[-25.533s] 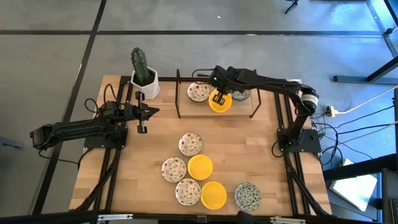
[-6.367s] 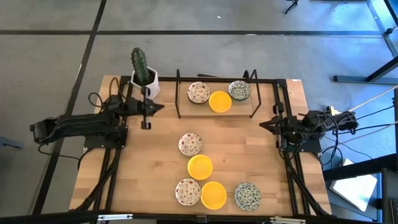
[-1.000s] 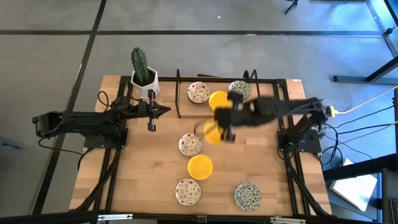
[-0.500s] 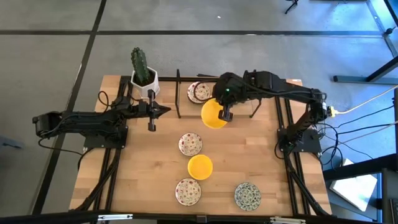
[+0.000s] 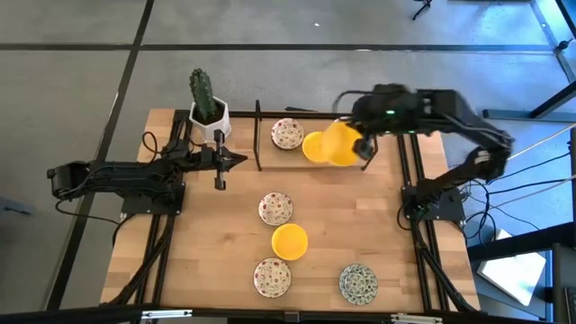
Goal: Pick & Place Mini bowls
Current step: Stack the yellow bowl on top of the yellow bowl on the shelf
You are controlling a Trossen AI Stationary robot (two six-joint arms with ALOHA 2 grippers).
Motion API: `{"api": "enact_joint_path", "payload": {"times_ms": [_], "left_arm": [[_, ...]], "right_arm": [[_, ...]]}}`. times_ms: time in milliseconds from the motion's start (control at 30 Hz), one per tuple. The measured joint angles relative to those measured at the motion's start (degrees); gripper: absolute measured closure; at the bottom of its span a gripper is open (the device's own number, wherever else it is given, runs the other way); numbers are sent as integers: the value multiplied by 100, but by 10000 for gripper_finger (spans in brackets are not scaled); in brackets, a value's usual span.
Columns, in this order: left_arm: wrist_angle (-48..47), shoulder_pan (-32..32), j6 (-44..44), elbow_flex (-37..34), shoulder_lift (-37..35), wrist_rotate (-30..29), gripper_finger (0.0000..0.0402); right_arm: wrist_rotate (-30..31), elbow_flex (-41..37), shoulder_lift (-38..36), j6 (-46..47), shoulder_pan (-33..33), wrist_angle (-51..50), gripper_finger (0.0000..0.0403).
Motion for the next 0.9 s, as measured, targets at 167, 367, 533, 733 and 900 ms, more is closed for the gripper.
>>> {"api": "enact_joint_path", "payload": {"times_ms": [167, 367, 533, 733, 900], "left_arm": [[-4, 0, 1, 0, -1, 0, 396], [-13, 0, 39, 0, 1, -21, 396], [-31, 0, 41, 0, 0, -23, 396], [-31, 0, 43, 0, 0, -21, 396], [-29, 0, 43, 0, 0, -21, 396]], "right_arm": [[-154, -1106, -1058, 171, 9, 308, 401], [-689, -3206, -2671, 422, 4, 1234, 401], [-935, -4598, -3792, 633, 4, 1774, 401], [-932, -5369, -4677, 857, 4, 2058, 401], [-420, -5420, -4807, 1168, 2, 2306, 401]]}}
